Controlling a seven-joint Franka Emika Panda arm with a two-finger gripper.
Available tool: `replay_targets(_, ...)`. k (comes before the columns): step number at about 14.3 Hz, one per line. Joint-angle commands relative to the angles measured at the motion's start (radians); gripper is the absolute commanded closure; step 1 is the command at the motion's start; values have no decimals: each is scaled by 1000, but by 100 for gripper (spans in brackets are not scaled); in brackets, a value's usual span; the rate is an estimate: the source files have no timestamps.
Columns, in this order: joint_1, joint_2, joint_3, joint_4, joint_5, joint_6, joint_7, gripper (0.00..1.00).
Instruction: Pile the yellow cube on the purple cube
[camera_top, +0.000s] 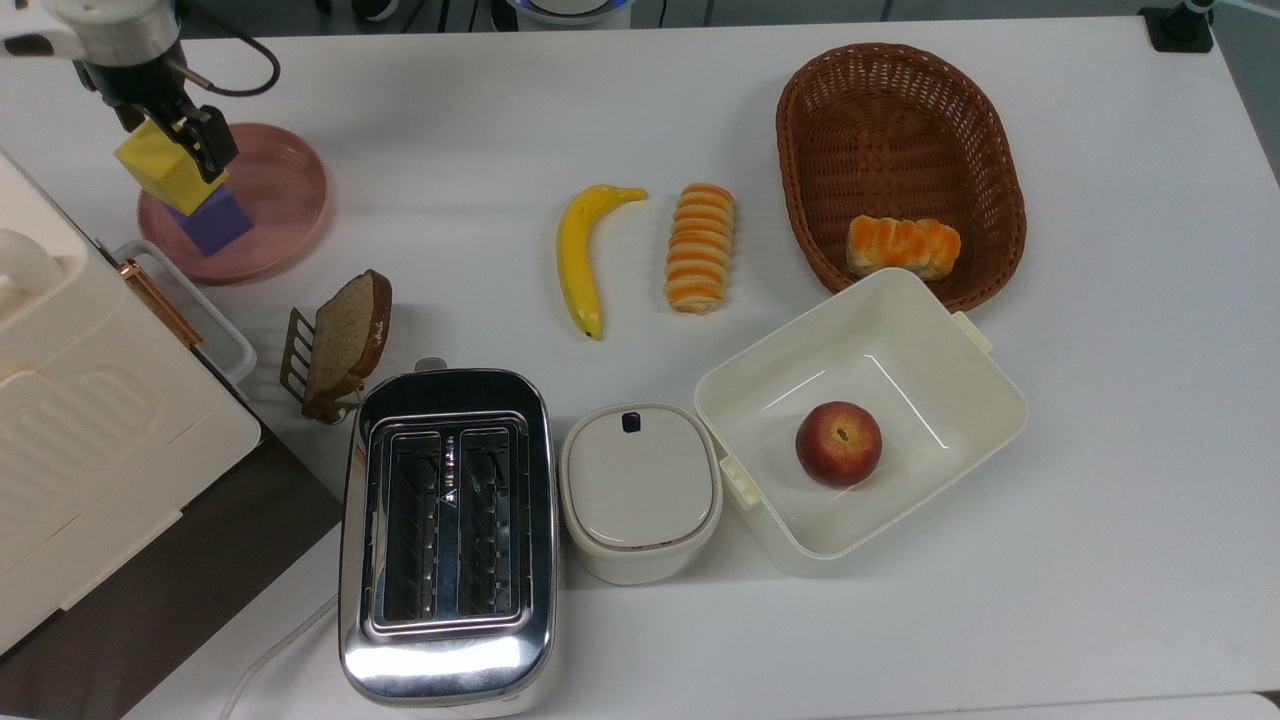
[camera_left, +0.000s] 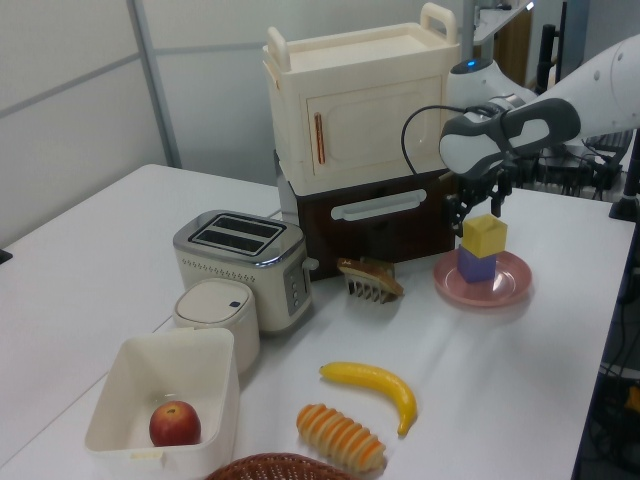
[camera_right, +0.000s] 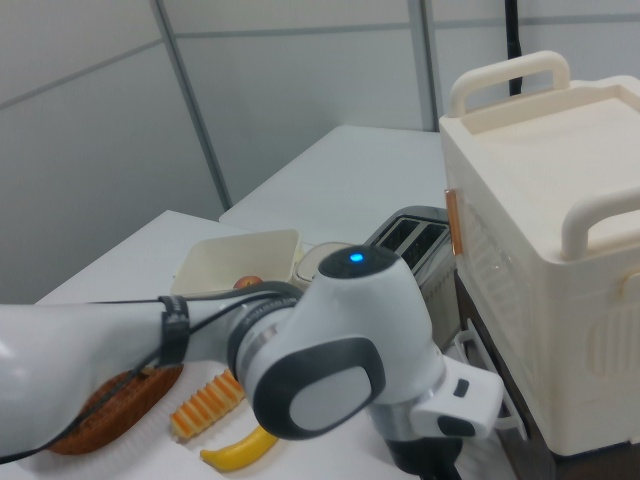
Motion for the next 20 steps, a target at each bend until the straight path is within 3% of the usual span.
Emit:
replay_targets(1, 0, -102, 2, -18, 1, -61, 31, 0)
replay_targets(5, -3, -154, 5, 11, -4, -92, 45, 0)
replay_targets(9, -3, -178, 168, 215, 46, -319, 25, 0)
replay_targets(11, -8, -199, 222, 245, 105, -353, 25, 0)
replay_targets(14, 0, -231, 308, 245, 117, -385, 23, 0)
replay_targets(17, 53, -221, 350, 245, 134, -429, 35, 0)
replay_targets(20, 110, -202, 354, 242, 134, -459, 80, 0)
